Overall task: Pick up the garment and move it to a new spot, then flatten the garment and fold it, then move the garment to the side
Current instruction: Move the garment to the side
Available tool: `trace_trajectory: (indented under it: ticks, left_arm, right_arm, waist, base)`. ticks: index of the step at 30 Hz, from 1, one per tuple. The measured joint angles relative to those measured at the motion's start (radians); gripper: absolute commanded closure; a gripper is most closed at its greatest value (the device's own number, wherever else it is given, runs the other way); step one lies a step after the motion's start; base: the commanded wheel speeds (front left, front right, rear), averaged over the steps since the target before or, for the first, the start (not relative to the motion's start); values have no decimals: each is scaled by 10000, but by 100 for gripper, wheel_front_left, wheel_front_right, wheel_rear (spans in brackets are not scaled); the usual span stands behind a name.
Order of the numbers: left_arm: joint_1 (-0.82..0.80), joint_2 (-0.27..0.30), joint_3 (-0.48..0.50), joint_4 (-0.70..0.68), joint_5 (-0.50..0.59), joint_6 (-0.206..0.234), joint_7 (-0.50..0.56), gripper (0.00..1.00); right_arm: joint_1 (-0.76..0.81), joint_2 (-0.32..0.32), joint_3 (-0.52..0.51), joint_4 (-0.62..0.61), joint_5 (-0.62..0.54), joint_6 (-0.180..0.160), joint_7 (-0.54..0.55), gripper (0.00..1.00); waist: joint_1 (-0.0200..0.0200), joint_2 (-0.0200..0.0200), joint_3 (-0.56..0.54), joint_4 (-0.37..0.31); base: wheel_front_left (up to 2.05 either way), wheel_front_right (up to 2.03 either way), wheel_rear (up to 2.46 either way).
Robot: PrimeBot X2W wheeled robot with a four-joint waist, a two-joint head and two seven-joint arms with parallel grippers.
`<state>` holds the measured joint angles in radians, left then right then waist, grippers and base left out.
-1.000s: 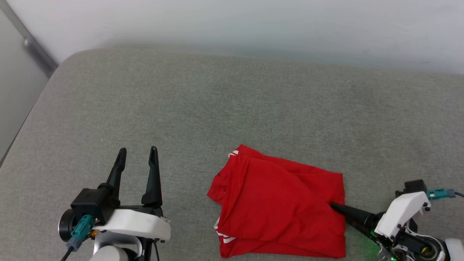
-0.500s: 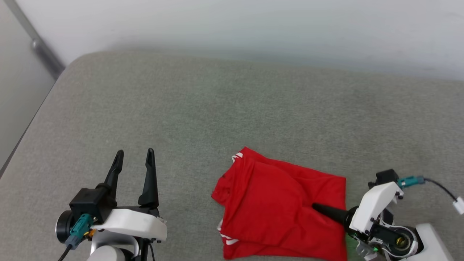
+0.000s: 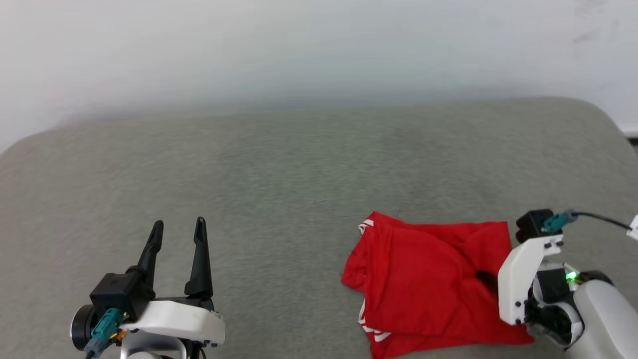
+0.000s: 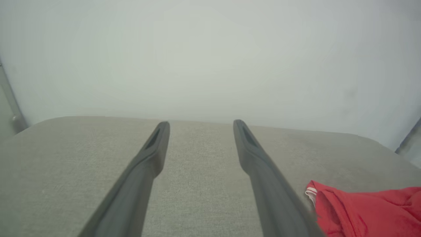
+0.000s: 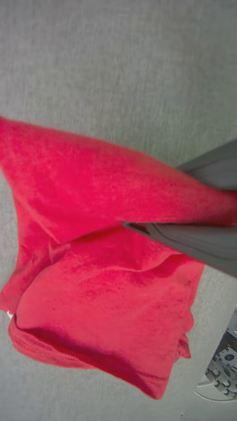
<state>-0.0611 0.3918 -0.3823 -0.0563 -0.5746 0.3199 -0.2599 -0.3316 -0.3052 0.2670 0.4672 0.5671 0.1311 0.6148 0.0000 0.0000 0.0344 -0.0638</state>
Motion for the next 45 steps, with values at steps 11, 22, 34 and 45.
trace_trajectory:
  ticks: [11, 22, 34, 45]
  left_arm:
    - [-1290, 395, -228, -591, 552, -299, 330, 0]
    - [-3019, 920, -558, -1407, 1239, -700, 1181, 0]
    - [-3534, 1175, -610, -1728, 1430, -731, 1557, 0]
    - [-2798, 811, -552, -1035, 993, -546, 932, 0]
  right_arm:
    - [-2364, -640, -245, 1212, -1887, 0, -362, 100]
    - [-4627, -1012, -3010, 3202, -3797, 0, -2746, 100]
    - [-5257, -196, -6021, 4566, -6184, 2, -6149, 0]
    - [-4414, 727, -6583, 3632, -7448, 0, -7975, 0]
  waist:
    - [0, 0, 1456, -1884]
    - [2, 0, 3947, -2711]
    - [2, 0, 5189, -2748]
    - [1, 0, 3920, -2724]
  base:
    - [0, 0, 0]
    - [0, 0, 0]
    - [0, 0, 0]
    - [0, 0, 0]
